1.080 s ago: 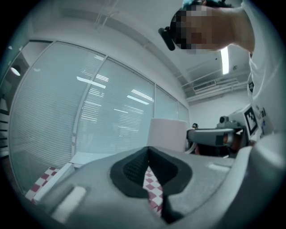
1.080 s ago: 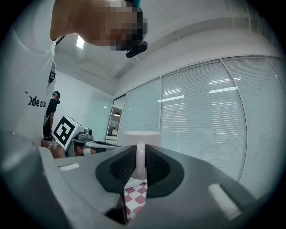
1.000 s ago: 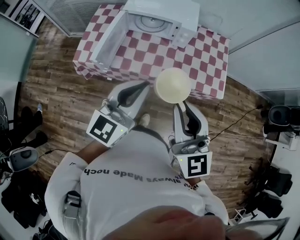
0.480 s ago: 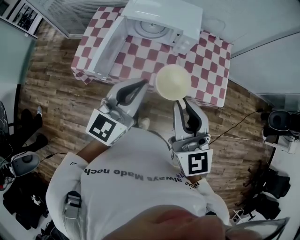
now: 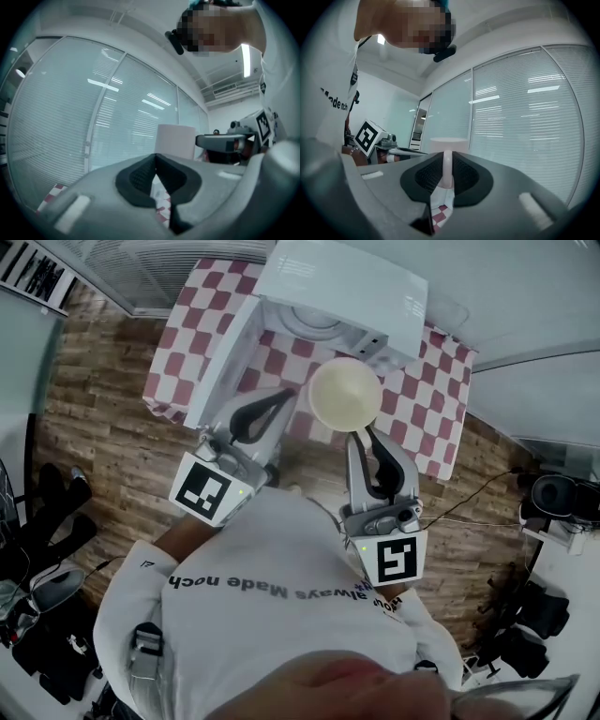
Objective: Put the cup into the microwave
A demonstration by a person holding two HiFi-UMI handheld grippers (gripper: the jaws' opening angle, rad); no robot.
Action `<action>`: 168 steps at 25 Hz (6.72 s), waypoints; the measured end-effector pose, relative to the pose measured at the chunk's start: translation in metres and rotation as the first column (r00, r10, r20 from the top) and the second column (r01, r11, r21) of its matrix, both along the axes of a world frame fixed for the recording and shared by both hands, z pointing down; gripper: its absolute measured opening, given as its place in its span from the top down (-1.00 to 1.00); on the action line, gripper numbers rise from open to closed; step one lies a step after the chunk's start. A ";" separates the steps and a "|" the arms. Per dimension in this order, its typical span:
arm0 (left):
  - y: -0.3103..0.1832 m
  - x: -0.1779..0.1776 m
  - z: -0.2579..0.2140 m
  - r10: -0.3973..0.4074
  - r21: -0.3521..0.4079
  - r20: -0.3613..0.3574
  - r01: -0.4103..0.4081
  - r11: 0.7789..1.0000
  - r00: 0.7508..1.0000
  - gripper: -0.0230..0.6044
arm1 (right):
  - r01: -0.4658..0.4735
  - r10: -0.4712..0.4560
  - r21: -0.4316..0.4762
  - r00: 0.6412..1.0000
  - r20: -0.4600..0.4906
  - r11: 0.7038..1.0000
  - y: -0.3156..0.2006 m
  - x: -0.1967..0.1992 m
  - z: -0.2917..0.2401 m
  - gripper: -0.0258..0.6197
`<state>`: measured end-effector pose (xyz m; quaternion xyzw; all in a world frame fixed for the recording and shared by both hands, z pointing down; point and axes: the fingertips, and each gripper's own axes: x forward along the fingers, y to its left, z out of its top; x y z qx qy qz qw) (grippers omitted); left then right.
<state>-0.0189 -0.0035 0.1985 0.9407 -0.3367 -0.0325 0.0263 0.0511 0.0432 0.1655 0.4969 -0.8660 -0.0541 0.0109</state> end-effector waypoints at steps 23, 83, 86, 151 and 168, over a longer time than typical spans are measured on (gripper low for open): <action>-0.089 0.006 0.008 0.067 -0.011 0.004 -0.067 0.998 0.998 0.92 | -0.063 0.063 -0.001 0.998 -0.012 0.998 -0.082 0.002 0.012 0.79; -0.253 0.026 0.332 -0.033 -0.219 0.076 0.049 0.974 0.997 0.92 | -0.119 0.117 -0.241 0.993 -0.025 0.963 -0.263 0.027 0.363 0.79; -0.263 0.021 0.343 -0.032 -0.216 0.081 0.049 0.975 0.996 0.92 | -0.122 0.119 -0.238 0.993 -0.025 0.964 -0.274 0.021 0.374 0.79; -0.339 0.044 0.394 -0.072 -0.188 0.150 0.100 0.977 0.986 0.92 | -0.146 0.145 -0.234 0.989 -0.022 0.961 -0.382 0.031 0.448 0.76; -0.271 0.038 0.311 -0.051 -0.220 0.151 0.084 0.972 0.987 0.92 | -0.124 0.126 -0.289 0.992 -0.011 0.949 -0.311 0.041 0.352 0.67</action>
